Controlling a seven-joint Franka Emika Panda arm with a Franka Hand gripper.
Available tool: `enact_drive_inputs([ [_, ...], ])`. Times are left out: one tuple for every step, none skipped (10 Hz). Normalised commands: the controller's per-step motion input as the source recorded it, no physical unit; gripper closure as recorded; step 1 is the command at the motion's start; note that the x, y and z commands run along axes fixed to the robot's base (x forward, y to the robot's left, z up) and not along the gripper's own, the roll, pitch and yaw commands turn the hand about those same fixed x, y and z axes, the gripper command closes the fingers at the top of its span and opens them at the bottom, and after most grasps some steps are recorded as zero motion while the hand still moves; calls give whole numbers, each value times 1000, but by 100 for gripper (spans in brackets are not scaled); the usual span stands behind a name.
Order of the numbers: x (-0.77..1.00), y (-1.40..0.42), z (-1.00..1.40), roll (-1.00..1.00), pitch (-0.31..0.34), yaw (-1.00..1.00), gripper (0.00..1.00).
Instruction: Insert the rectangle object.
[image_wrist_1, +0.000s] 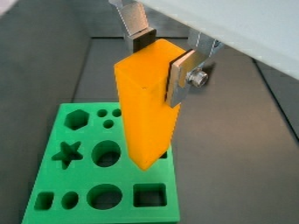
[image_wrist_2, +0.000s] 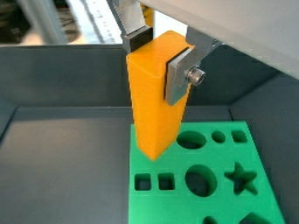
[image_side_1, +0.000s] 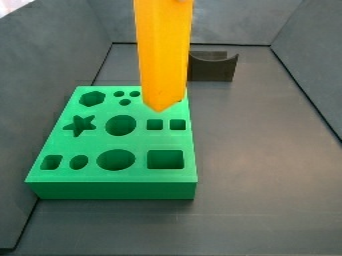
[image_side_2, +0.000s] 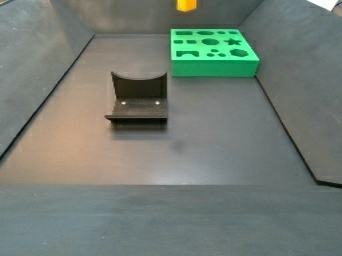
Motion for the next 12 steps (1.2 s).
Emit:
enact_drive_inputs([
  [49,-189,-320,83,-30,-920,100],
  [54,-189,-323,84,-30,-920,100],
  [54,-189,-320,84,-29,-923,100],
  [54,-186,-320,83,-30,-926,100],
  [51,-186,-320,83,-30,-929,100],
  [46,-183,-309,79,-24,-929,100],
  [40,-189,-300,79,-14,-929,100],
  [31,-189,-286,71,-10,-926,100],
  [6,-220,-171,20,0,-920,100],
  [0,-377,-266,0,0,-523,100],
  [-111,-249,-194,0,23,-220,100],
  [0,0,-66,-3,16,-89,100],
])
